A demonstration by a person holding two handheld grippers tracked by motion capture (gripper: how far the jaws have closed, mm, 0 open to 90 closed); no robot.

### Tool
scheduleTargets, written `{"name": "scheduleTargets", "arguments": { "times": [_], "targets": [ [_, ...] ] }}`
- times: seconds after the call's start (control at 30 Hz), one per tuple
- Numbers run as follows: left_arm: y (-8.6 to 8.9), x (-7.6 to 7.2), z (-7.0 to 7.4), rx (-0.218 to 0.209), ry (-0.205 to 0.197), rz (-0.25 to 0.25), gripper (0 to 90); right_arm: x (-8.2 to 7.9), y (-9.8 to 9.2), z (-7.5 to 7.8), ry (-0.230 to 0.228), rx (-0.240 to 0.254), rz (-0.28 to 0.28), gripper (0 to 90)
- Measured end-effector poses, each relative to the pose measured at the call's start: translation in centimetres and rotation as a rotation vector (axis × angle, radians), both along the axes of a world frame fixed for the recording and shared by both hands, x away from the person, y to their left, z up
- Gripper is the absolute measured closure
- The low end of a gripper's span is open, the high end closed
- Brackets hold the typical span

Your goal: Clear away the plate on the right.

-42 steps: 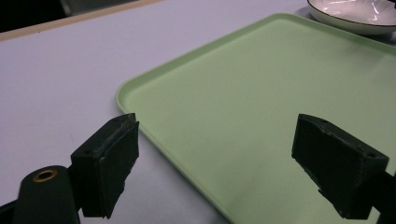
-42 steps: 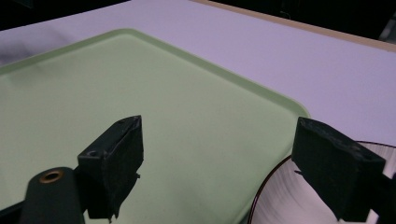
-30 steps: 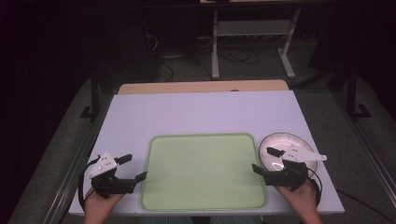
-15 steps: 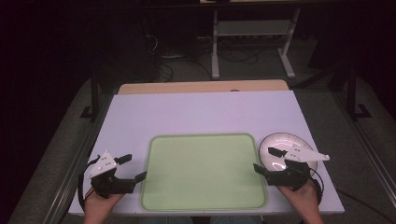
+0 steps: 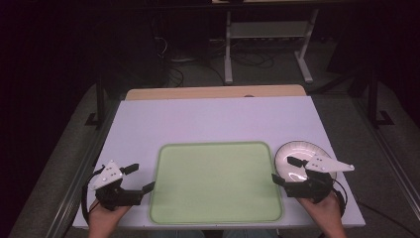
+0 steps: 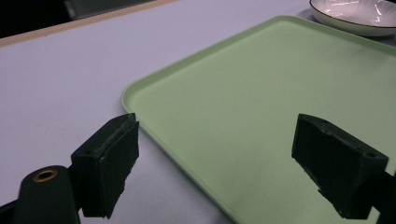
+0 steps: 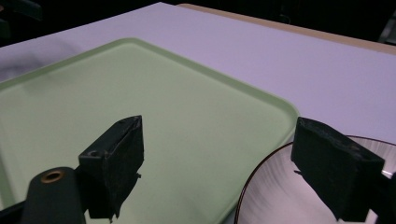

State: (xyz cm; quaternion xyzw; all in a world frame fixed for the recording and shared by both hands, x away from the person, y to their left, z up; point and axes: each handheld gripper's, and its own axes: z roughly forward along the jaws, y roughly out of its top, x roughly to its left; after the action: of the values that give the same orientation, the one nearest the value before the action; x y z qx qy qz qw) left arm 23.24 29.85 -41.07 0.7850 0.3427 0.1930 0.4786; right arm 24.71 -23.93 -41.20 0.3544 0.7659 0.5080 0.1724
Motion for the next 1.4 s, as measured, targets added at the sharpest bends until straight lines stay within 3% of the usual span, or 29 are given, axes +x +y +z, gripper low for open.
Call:
{"name": "scheduleTargets", "arguments": {
  "times": [0.3,0.7,1.4],
  "targets": [
    [0.1,0.0,-0.1,-0.001,0.004,0.007,14.8,-0.6,-1.3,0.4,0.043,0.013,0.001,16.5],
    [0.3,0.0,-0.1,-0.004,0.001,0.018,14.8,-1.6,-4.7,0.8,0.103,0.009,-0.052,16.7],
    [0.4,0.0,0.0,-0.011,0.001,0.023,14.8,-1.3,-8.3,2.2,0.19,-0.005,-0.094,16.7]
  ]
}}
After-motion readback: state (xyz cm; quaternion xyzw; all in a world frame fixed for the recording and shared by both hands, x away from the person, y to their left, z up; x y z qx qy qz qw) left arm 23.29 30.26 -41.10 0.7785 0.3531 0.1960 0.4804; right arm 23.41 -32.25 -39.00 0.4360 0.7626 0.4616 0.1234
